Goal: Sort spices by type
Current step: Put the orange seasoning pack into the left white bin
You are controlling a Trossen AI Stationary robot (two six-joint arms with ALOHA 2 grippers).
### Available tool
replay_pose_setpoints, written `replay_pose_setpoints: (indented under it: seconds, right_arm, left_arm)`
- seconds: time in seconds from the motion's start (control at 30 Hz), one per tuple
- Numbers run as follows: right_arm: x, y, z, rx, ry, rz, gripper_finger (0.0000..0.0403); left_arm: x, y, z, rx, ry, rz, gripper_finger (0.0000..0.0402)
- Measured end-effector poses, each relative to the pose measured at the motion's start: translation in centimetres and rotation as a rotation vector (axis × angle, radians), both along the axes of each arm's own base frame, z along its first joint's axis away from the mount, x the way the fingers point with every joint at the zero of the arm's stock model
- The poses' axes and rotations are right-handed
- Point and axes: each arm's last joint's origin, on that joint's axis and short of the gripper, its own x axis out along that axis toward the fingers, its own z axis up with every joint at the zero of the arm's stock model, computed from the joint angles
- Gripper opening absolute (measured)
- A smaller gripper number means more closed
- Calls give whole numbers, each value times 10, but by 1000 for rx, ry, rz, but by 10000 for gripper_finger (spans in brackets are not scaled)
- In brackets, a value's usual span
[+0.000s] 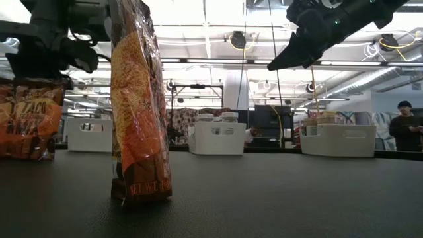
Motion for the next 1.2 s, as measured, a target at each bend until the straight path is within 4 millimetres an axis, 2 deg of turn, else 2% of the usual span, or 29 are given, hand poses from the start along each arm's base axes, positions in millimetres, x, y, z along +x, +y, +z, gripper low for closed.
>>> replay_pose_setpoints:
  seconds: [0.17, 0.23, 0.33, 0.47, 0.67, 0.83, 1.03, 1.1, 1.2]
  right_arm:
    - [0, 0, 0, -1, 0, 1, 0]
    - [0, 0, 0, -4, 1, 3, 0]
    - [0, 0, 0, -13, 5, 7, 0]
    - [0, 0, 0, -23, 9, 12, 0]
    - [0, 0, -1, -23, 16, 13, 0]
    - [-1, 0, -2, -26, 31, 14, 0]
    - [-1, 0, -2, -26, 31, 14, 0]
    - [-1, 0, -2, -26, 32, 15, 0]
    - [-1, 0, -2, -26, 32, 15, 0]
  left_arm:
    - [1, 0, -1, 0, 0, -23, 33]
    - [1, 0, -1, 4, 1, -22, 11]
    - [2, 1, 1, 11, -2, -23, 6]
    - [7, 3, 17, 62, -45, -33, 4]
    - [12, 9, 62, 215, -124, -18, 2]
    - [15, 23, 104, 383, -237, 28, 1]
    - [20, 57, 133, 497, -267, 229, 1]
    - [22, 73, 135, 507, -251, 308, 1]
    - [24, 96, 129, 514, -178, 327, 1]
